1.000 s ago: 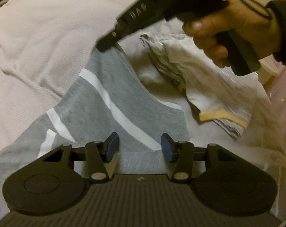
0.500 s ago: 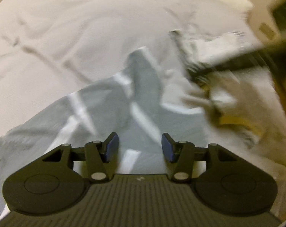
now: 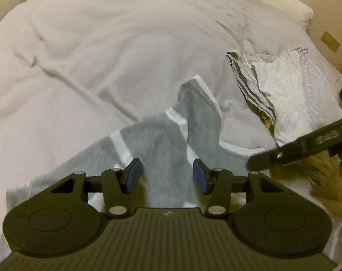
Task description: Fold clothes
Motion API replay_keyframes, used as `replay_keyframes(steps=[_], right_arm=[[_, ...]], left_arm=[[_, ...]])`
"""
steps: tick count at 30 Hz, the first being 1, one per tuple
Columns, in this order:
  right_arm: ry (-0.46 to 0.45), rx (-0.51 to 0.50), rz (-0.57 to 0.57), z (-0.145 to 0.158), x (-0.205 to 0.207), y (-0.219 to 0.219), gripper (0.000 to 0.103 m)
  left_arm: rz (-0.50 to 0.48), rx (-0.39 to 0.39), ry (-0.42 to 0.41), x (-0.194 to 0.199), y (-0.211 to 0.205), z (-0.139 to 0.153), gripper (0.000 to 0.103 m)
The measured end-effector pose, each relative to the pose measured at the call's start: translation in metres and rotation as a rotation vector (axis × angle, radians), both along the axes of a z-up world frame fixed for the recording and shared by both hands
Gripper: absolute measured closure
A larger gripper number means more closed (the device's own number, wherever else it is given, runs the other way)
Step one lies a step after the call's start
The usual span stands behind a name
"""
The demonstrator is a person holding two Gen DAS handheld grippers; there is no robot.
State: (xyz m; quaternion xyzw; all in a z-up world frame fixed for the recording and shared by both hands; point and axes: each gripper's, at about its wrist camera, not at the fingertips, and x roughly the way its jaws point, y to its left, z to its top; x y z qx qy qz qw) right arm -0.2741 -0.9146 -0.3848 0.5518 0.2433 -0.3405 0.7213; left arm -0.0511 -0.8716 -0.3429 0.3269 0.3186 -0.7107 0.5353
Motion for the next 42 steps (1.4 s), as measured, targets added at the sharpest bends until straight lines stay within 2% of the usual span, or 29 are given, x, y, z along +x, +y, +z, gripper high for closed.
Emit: replay_keyframes(steps=[1,4,5,9,11,15,16,19,22,26,31,36,38,42], right_arm=[[0.004,-0.011,-0.01,0.004,-0.001,-0.001,0.099],[0.079,-0.143,0.04,0.029,-0.002,0.019,0.1],[0.101,-0.151,0.052,0.029,-0.003,0.026,0.1],[0.162,-0.08,0.023,0.007,-0.012,0.031,0.1],[0.188,-0.084,0.016,0.005,-0.015,0.03,0.1],[0.207,-0.13,0.032,0.021,-0.022,0.03,0.098],[0.212,-0.144,0.033,0.026,-0.025,0.031,0.091],[0.211,-0.181,0.054,0.043,-0.026,0.038,0.086],[0.199,-0.192,0.106,0.053,-0.016,0.048,0.08],[0.174,-0.161,0.224,0.051,0.01,0.066,0.078],[0.151,-0.142,0.406,0.057,0.042,0.096,0.077],[0.135,-0.192,0.558,0.07,0.094,0.14,0.073],[0.128,-0.212,0.619,0.076,0.116,0.158,0.067],[0.114,-0.253,0.74,0.087,0.158,0.194,0.067]], left_arm=[[-0.007,-0.001,-0.009,-0.002,-0.005,-0.002,0.058],[-0.013,0.003,-0.039,-0.007,-0.017,-0.009,0.058],[-0.014,0.005,-0.053,-0.009,-0.021,-0.012,0.057],[-0.006,0.013,-0.131,-0.016,-0.033,-0.019,0.058],[0.012,0.003,-0.141,-0.014,-0.037,-0.015,0.058],[0.103,-0.021,-0.1,0.009,-0.038,-0.003,0.058],[0.137,-0.031,-0.083,0.019,-0.035,0.001,0.058],[0.248,-0.053,-0.045,0.049,-0.015,0.019,0.058],[0.364,-0.052,-0.042,0.078,0.025,0.034,0.058],[0.516,-0.019,-0.078,0.113,0.095,0.051,0.058],[0.711,0.069,-0.138,0.152,0.204,0.065,0.057],[0.899,0.128,-0.165,0.19,0.313,0.07,0.056],[0.947,0.144,-0.17,0.205,0.346,0.071,0.056],[0.978,0.131,-0.144,0.237,0.4,0.07,0.054]])
